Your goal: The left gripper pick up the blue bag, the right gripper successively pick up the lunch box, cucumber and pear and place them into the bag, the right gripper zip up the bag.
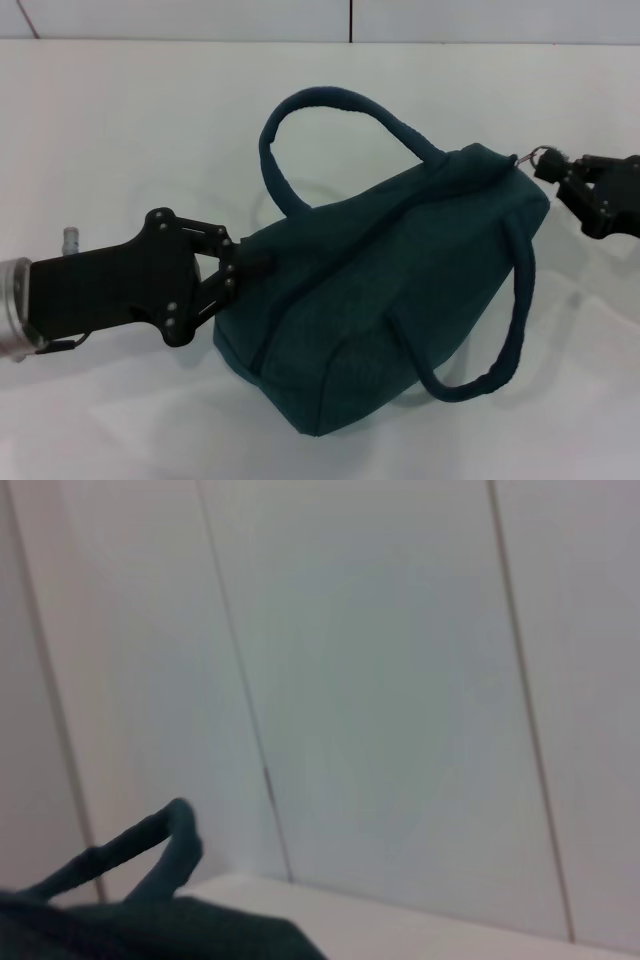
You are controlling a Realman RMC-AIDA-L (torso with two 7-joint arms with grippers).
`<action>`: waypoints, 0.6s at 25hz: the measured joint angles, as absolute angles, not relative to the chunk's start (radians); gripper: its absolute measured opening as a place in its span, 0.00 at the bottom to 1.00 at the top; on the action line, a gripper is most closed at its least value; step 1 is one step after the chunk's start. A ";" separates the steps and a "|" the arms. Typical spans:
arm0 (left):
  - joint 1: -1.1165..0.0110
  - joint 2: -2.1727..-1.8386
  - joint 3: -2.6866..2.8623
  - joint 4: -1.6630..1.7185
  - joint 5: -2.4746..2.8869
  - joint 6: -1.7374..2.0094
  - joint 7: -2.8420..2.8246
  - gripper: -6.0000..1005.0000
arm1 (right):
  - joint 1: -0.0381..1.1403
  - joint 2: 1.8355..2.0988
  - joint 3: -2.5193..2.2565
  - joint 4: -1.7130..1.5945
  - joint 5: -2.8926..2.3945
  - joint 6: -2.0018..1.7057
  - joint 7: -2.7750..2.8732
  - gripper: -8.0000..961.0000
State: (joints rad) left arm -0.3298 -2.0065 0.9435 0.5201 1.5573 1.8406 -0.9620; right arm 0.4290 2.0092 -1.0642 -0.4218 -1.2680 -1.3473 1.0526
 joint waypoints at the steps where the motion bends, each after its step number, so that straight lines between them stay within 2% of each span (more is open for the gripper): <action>1: -0.330 -2.007 0.944 0.520 1.557 1.840 -0.962 0.07 | 0.428 2.009 -1.053 -0.419 -1.268 -1.345 1.052 0.01; 15: -0.338 -2.008 0.924 0.519 1.561 1.837 -0.962 0.09 | 0.466 2.012 -1.062 -0.372 -1.356 -1.231 1.043 0.01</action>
State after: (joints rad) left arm -0.3384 -2.0079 0.9243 0.5192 1.5610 1.8374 -0.9616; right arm 0.4656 2.0122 -1.0621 -0.3725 -1.3558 -1.2310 1.0434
